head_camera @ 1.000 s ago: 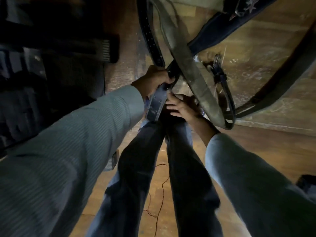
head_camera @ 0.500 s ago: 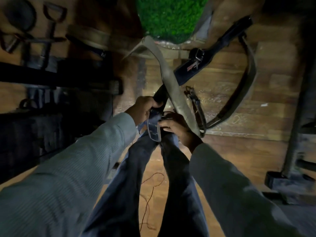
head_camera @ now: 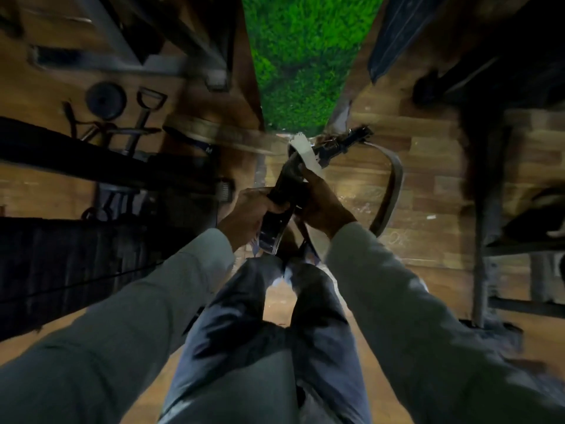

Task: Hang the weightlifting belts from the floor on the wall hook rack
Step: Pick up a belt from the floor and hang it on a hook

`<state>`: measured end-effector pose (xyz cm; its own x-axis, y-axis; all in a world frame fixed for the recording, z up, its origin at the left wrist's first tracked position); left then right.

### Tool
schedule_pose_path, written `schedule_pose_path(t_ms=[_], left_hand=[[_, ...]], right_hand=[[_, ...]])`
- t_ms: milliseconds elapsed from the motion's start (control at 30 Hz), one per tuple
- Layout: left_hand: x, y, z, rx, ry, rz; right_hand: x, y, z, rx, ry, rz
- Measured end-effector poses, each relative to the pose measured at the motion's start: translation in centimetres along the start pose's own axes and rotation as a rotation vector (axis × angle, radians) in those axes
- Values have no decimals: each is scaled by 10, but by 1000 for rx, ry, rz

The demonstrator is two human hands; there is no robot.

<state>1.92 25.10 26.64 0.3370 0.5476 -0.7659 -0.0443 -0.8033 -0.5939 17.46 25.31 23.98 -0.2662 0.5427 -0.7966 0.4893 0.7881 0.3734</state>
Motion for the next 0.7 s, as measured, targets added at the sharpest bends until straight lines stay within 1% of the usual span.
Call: schedule_pose_path(t_ms=[100,200,300,400,433,467,500,567,633,667,700], left_hand=[[-34,-12,-3,-36,38,-43],[-64,-32,-13,-110,63,-145],[-89,-55,-28,-122,111,-223],[-98,-72,-32,-81,185,-200],[-98,-79,-33,-46,229,-175],[-98,-87,-33,-26,238,-143],[-97,-95,-31,-46,219,-89],[-96,-115,-33,-163,177,1],[-91,-137,-37,-212,176,-2],[-88,-149,-40,-262,196,-23],[-88,-161,-45,-331,252,-47]], right_hand=[[-12,18,-15,-82,-94,1],[-25,37,-40,-79,-46,63],[-54,63,-65,-187,-28,118],[-80,89,-80,-267,44,196],[-90,96,-84,-292,70,232],[-97,103,-88,-297,99,279],[-102,107,-91,-313,123,323],[-115,111,-95,-306,136,409],[-125,113,-98,-312,189,512],[-131,112,-100,-331,244,547],[-136,111,-101,-359,312,570]])
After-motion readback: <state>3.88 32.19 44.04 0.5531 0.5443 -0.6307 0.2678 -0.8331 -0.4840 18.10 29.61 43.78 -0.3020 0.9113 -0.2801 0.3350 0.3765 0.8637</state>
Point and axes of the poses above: each hand's wrist, its own x-axis towards the middle knuckle, its own z-axis out of the back of the hand, y = z × x, the point moved 2 cm from there along x, towards the middle knuckle, and after that the axes turned 10 degrees about y, right-handed, at the moved point
